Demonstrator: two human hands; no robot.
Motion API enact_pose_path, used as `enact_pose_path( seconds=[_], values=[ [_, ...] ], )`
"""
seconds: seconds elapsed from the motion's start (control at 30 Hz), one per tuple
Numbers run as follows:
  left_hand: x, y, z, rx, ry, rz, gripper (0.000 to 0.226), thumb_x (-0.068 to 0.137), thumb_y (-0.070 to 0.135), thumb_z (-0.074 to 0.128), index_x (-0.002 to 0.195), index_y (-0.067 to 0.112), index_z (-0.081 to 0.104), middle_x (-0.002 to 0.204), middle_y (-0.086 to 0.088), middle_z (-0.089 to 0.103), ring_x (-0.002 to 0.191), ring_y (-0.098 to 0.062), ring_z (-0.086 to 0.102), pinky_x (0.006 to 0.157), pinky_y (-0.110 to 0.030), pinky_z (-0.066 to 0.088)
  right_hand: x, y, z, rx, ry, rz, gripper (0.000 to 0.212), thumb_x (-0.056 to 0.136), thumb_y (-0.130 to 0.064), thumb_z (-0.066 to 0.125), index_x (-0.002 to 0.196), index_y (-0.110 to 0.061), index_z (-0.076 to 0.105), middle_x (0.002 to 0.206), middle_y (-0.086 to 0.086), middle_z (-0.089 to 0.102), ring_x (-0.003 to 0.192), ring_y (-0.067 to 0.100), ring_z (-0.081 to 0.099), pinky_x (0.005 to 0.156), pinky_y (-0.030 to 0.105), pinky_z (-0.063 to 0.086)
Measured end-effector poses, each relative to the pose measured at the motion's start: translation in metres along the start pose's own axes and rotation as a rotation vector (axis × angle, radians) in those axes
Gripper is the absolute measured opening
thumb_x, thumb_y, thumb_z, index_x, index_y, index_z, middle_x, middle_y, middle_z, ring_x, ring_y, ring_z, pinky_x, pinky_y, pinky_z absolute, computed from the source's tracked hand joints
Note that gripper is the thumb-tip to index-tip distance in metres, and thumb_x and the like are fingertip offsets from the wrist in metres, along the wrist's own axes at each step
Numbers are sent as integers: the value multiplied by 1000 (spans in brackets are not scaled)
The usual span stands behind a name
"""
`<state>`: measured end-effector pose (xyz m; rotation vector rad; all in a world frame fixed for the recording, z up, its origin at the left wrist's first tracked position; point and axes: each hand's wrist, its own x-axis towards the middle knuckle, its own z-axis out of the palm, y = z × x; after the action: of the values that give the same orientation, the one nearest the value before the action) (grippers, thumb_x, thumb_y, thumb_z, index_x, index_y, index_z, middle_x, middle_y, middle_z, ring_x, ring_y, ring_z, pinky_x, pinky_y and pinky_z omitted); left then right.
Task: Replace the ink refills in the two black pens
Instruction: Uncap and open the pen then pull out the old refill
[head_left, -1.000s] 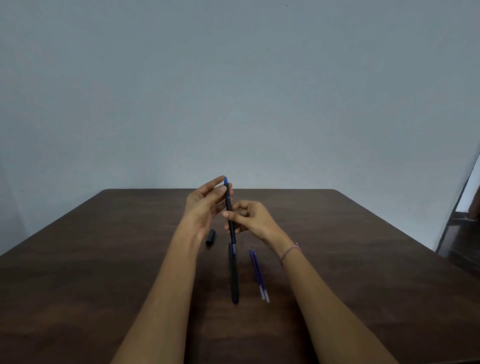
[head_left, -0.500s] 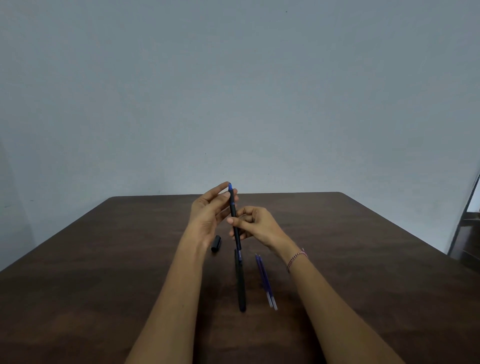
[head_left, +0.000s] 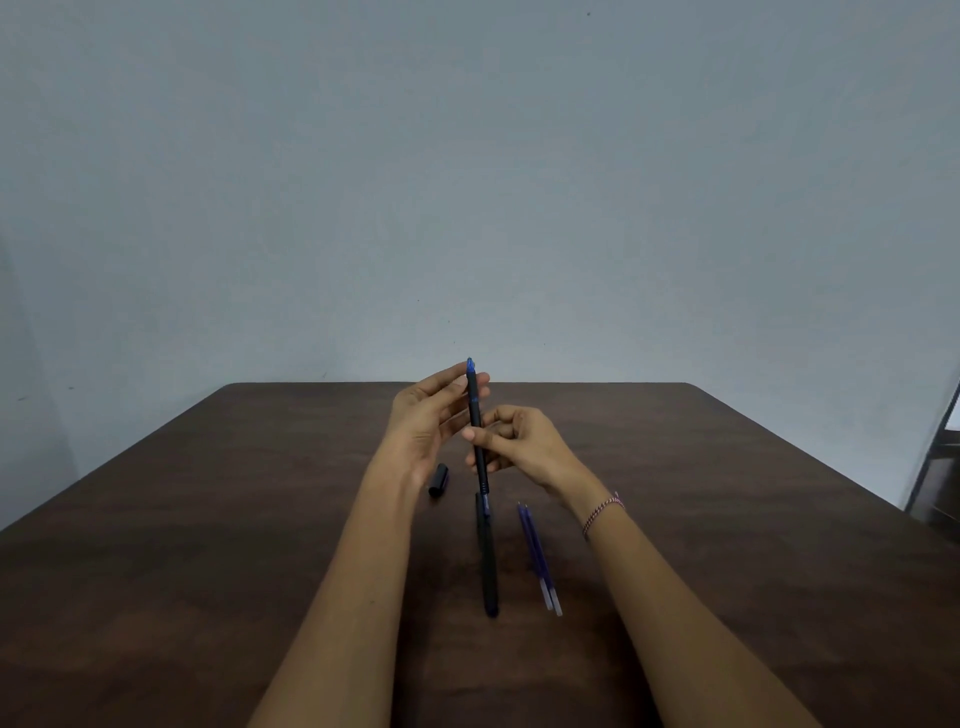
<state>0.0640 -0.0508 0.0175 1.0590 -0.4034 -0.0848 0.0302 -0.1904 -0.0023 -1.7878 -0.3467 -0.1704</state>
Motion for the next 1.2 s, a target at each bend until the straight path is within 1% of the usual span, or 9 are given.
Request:
enact_pose_path(
  seconds=[0.13,0.23,0.4,0.5,0.67,0.9,1.03,1.13,1.2],
  values=[
    [0,0,-1,-5,16,16,18,87,3,59,99,12,68,87,-3,74,79,-13,70,65,-22,56,0,-1,0,-6,0,6,15,85,-24,69,92,-13,63,72,5,74,70,13,72,59,18,54],
    [0,1,0,-17,41,22,21,82,2,65,99,13,69,86,-3,72,78,-13,69,63,-21,55,0,-1,0,-11,-6,7,16,85,-24,69,93,-12,63,72,5,73,70,12,72,59,18,53],
    [2,2,0,-45,67,4,16,80,11,69,96,13,69,91,-4,69,84,-15,66,65,-21,56,1,-2,0,-19,-11,12,16,84,-24,69,92,-12,62,73,5,74,70,13,72,60,19,54],
    [3,3,-2,-64,42,-11,21,83,17,65,102,7,68,98,-7,71,90,-17,67,69,-22,56,2,-2,-1,-27,-6,16,16,84,-24,69,92,-13,62,74,6,73,69,13,72,61,19,55],
    [4,0,-4,-31,-10,-6,17,87,5,59,101,8,69,97,-8,74,93,-18,70,75,-25,57,2,-1,-1,-25,-21,10,16,84,-23,69,93,-12,62,74,5,73,70,13,72,63,21,56],
    [5,0,-4,-8,51,3,19,78,3,69,95,11,72,86,-1,72,78,-15,68,67,-22,56,2,-1,1,-39,-44,7,15,84,-23,69,92,-13,62,71,3,73,71,13,72,61,19,55],
    [4,-1,-2,-16,61,-10,18,77,9,71,95,10,71,90,-1,70,85,-15,66,76,-27,56,2,-1,1,-39,-46,7,15,85,-23,69,93,-13,62,71,3,73,71,14,72,60,19,54],
    [2,0,-2,-22,31,-21,17,85,19,64,98,9,70,98,-7,72,93,-17,68,78,-29,55,2,-1,1,-14,-23,11,15,84,-23,70,92,-12,63,73,6,73,71,15,72,59,19,54],
    [1,1,-1,3,22,-27,17,90,18,58,98,9,69,101,-7,73,96,-19,68,82,-31,54,1,-1,1,-10,-18,12,15,84,-23,70,92,-13,63,73,6,74,70,15,72,59,19,54]
  ],
)
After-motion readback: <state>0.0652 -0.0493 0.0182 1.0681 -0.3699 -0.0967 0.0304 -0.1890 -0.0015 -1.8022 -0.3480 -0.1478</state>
